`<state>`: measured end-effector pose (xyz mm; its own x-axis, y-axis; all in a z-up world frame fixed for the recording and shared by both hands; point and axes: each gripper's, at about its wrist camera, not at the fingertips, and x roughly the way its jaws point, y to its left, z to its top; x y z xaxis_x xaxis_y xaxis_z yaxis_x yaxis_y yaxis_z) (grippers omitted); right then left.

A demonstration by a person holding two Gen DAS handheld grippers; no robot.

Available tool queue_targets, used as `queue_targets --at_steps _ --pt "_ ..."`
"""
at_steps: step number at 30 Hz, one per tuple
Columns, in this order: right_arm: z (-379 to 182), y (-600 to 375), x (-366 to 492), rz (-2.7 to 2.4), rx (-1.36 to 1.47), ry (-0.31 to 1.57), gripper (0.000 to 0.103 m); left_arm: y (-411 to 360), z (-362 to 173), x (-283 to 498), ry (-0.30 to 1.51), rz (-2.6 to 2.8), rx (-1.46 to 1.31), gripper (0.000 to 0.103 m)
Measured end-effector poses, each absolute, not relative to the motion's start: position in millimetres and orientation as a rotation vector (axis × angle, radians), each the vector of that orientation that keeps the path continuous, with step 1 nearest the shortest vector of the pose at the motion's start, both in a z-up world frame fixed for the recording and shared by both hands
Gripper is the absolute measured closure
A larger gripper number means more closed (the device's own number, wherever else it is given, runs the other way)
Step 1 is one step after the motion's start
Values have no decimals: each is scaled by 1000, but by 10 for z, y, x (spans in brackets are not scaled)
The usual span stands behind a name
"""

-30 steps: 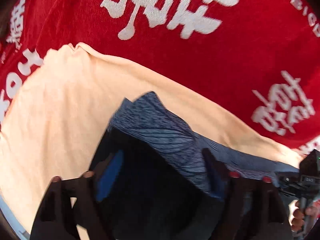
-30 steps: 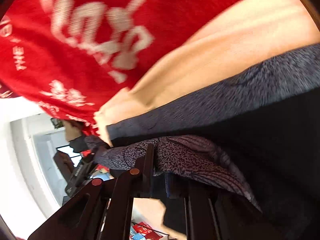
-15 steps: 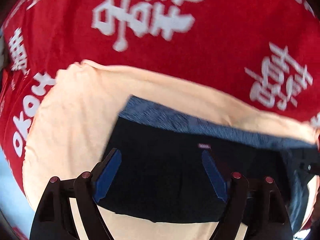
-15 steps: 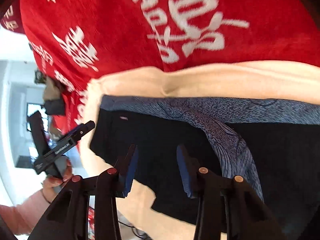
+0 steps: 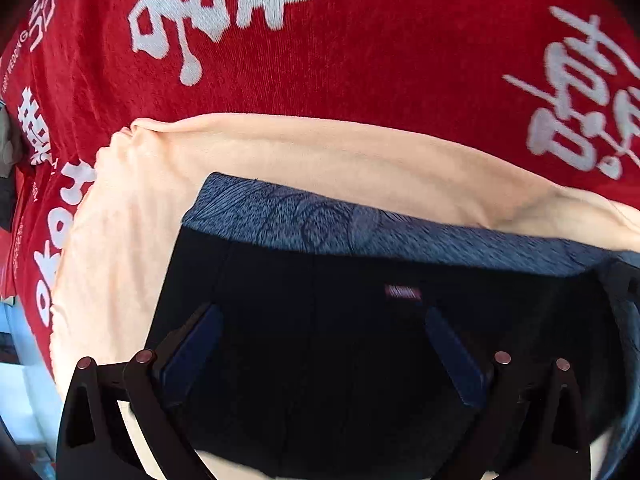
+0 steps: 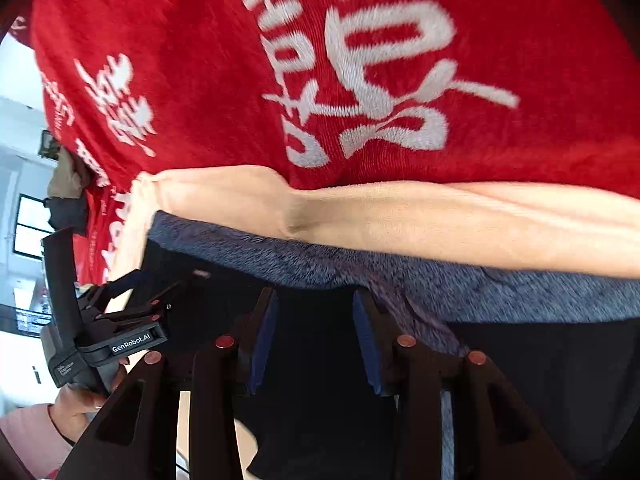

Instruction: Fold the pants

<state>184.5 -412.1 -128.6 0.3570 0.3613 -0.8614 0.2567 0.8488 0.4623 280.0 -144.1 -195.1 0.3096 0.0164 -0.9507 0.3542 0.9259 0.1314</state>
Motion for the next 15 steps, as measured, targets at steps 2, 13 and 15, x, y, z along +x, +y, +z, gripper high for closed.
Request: queue_targets --at_steps 2,13,15 --pt "-1217 -4253 1624 91 662 1221 57 -1434 -1833 2640 1249 -243 344 1" --pt "-899 -4413 570 51 831 1218 44 -1739 -1539 1535 1316 -346 368 1" --pt "-890 -4433 311 50 862 1244 44 -1818 -1474 1351 1315 -380 368 1"
